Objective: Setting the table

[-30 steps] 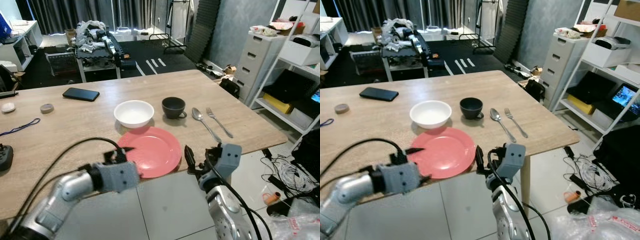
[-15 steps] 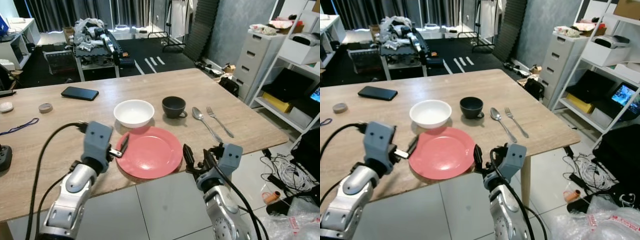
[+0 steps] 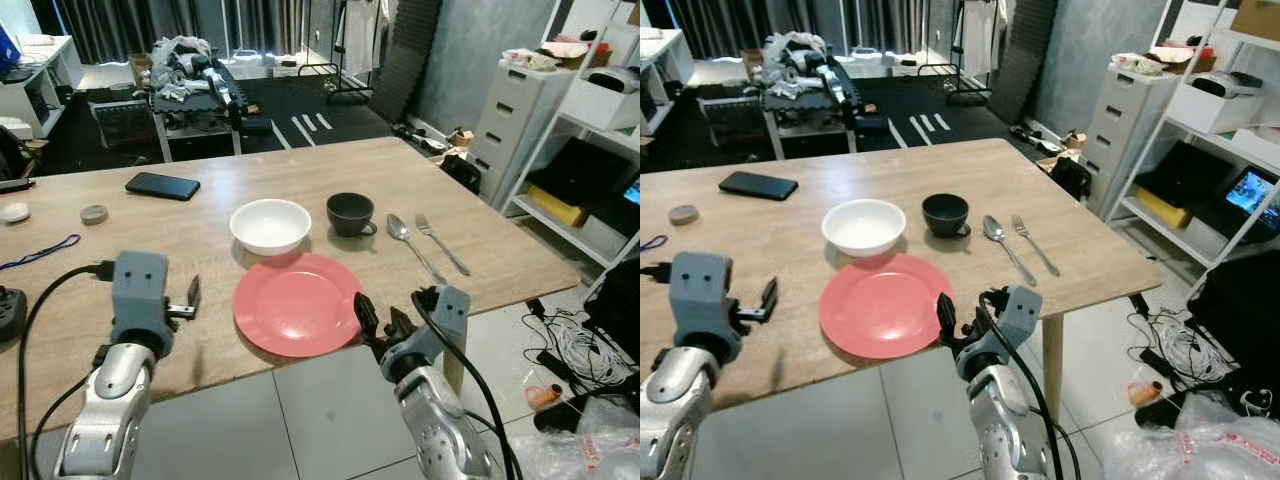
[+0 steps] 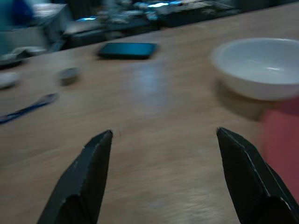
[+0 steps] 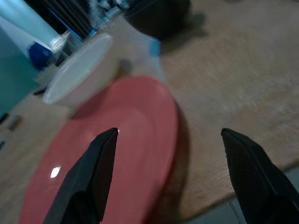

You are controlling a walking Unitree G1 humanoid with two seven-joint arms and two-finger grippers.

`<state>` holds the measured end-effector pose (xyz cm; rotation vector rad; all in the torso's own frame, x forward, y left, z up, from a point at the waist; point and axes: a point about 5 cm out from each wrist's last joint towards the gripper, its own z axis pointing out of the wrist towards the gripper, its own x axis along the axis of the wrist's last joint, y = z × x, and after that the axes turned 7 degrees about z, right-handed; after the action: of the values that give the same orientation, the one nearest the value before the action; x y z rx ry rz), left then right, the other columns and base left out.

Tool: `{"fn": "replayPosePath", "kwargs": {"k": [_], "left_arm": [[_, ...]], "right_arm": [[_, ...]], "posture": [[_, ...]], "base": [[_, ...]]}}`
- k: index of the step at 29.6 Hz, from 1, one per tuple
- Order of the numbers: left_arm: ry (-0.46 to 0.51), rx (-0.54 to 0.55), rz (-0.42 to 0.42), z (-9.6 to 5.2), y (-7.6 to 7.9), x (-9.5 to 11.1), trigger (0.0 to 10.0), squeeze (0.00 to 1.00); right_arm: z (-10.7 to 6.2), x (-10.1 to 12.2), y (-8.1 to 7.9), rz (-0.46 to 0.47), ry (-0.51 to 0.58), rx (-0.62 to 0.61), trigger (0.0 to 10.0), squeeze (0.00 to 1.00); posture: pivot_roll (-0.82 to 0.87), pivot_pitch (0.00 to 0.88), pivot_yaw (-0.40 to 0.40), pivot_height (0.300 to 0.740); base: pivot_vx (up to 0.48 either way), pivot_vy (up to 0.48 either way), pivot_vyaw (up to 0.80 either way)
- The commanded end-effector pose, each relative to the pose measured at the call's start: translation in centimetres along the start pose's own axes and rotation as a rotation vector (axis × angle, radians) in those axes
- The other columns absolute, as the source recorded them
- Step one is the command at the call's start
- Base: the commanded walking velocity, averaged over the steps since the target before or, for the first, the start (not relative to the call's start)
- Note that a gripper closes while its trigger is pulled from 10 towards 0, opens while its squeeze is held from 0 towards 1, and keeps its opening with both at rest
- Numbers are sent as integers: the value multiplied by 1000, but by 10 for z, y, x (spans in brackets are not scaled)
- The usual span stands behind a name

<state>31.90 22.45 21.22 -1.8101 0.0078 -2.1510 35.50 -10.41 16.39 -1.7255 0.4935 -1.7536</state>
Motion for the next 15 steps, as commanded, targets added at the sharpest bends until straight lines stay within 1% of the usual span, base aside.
{"fn": "replayPosePath", "kwargs": {"k": [1, 4, 6, 7, 9, 12, 15], "left_arm": [[-34, 58, 22, -4, -11, -6, 10000, 0], [-49, 91, 20, -5, -18, -8, 10000, 0], [-63, 117, 20, -7, -25, -9, 10000, 0], [-63, 117, 20, -7, -25, -9, 10000, 0], [-71, 125, 22, -9, -26, -10, 10000, 0], [-74, 127, 22, -10, -26, -10, 10000, 0], [-82, 128, 21, -10, -24, -11, 10000, 0]], "right_arm": [[1, -9, 2, 41, -44, -18, 10000, 0], [7, -15, -3, 32, -80, -7, 10000, 0], [11, -21, -7, -5, -111, -5, 10000, 0], [11, -21, -7, -5, -111, -5, 10000, 0], [11, -29, -8, 16, -156, 0, 10000, 0], [10, -31, -9, 24, -167, 6, 10000, 0], [7, -44, -10, 13, -260, 36, 10000, 0]], "posture": [[152, 160, 44, 740], [163, 156, 41, 740], [166, 163, 38, 740], [166, 163, 38, 740], [166, 161, 33, 740], [162, 165, 35, 740], [158, 176, 36, 740]], "base": [[0, 0, 0], [0, 0, 0], [0, 0, 0], [0, 0, 0], [0, 0, 0], [0, 0, 0], [0, 0, 0]]}}
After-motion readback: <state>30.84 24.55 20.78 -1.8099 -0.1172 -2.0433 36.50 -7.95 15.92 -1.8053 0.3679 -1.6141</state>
